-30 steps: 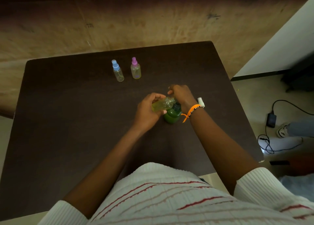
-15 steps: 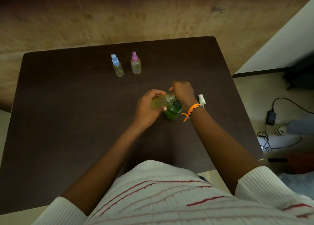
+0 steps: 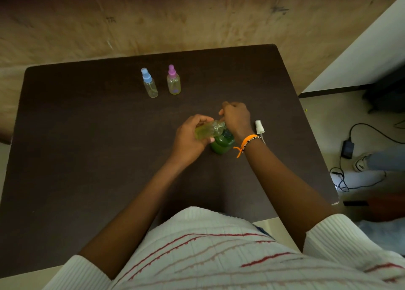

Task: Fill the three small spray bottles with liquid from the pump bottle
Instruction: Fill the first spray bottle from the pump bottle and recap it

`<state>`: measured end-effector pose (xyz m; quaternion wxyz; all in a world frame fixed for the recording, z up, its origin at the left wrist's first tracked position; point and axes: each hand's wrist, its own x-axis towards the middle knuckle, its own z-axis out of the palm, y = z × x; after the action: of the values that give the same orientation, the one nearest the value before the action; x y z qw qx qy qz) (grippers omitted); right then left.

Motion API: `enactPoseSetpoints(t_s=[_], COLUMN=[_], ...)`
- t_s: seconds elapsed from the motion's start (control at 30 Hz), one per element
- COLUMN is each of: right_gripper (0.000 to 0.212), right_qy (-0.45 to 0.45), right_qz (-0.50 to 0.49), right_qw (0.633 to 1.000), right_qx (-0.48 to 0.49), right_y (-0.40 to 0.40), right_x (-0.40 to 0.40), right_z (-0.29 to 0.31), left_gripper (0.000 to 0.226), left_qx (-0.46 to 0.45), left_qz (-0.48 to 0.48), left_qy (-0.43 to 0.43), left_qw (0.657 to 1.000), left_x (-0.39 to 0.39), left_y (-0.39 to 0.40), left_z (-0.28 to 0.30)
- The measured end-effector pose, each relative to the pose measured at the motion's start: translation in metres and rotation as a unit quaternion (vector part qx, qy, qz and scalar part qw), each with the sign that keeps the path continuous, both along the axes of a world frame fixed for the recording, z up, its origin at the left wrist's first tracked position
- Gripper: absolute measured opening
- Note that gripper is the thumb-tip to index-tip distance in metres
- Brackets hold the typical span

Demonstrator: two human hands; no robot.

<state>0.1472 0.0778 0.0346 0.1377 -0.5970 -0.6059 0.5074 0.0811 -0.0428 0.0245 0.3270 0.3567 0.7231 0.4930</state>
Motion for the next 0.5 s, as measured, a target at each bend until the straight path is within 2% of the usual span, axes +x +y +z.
enactPoseSetpoints(t_s=[0.1, 0.17, 0.37, 0.5], right_gripper=[0.024, 0.021, 0.028, 0.028], right_qy=[0.033, 0.034, -0.009, -0.004], right_qz=[0.01, 0.016, 0.009, 0.009], right_qw=[0.997, 0.996, 1.0, 1.0], right_qx=[-0.068, -0.08, 0.01, 0.011], right_y=[0.0011, 0.0007, -0.0019, -0.0002], right_x=[-0.0026, -0.0039, 0.0012, 0.0011], right_z=[-0.0013, -0.0011, 0.0045, 0.0011], left_gripper=[0.044, 0.044, 0.043, 0.043], left_qx=[0.006, 0.006, -0.01, -0.011], left_qz=[0.003, 0.003, 0.0, 0.002], left_qy=[0.005, 0.008, 0.011, 0.007], left_qw=[1.0, 1.0, 1.0, 1.0], left_x=[-0.0007, -0.0023, -0.0004, -0.0013], left_y=[-0.0005, 0.0002, 0.0023, 0.0016], left_z=[0.002, 0.0029, 0.0026, 0.0026])
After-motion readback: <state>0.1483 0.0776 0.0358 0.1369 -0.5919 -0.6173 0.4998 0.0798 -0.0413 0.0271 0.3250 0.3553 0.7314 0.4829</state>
